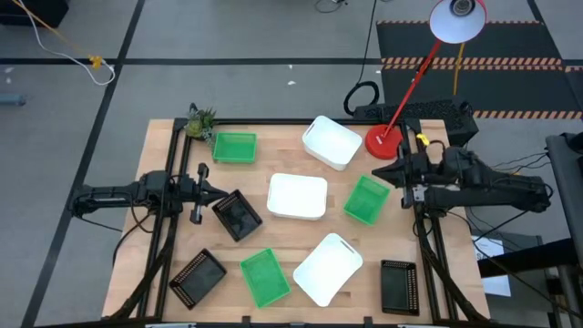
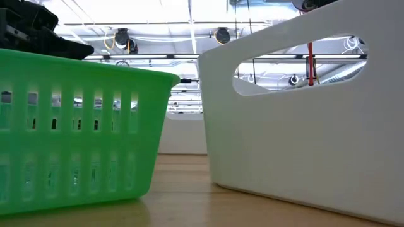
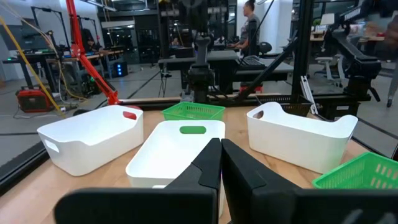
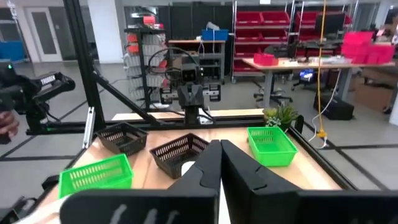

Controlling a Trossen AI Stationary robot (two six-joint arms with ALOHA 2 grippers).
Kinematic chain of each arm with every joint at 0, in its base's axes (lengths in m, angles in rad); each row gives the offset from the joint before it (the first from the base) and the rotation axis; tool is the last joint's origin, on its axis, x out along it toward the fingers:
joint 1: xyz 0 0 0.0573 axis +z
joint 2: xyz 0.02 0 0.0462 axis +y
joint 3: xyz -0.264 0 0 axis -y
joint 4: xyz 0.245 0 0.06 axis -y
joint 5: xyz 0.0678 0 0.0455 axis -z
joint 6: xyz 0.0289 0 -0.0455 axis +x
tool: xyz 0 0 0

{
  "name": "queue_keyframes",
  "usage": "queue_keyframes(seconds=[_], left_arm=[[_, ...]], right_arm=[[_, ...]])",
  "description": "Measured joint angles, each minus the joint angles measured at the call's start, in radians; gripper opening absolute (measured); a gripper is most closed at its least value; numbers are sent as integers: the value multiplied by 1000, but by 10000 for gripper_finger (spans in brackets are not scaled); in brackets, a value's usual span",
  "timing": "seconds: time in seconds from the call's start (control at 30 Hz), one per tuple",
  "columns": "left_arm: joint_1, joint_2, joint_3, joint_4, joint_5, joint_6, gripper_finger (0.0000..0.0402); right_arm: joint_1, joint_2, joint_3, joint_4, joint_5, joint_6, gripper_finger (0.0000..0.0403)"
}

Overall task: Stack baskets by color
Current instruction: Stack the top white bin on top of the middle white bin

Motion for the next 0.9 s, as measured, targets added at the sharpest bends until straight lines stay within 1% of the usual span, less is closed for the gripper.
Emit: queue_keyframes(seconds=[0.2,0.33,0.53,0.73,0.9], left_arm=[[0,0,0,0,0,0,15],[0,0,0,0,0,0,15],[0,0,0,0,0,-7,15],[0,0,0,3,0,-13,15],[0,5,8,89,0,-93,14]], right_arm=[[0,157,178,-102,1,27,0],[0,235,240,-139,3,27,0],[0,302,248,-162,4,33,0],[0,333,249,-150,4,101,0],[0,335,249,-129,4,86,0]])
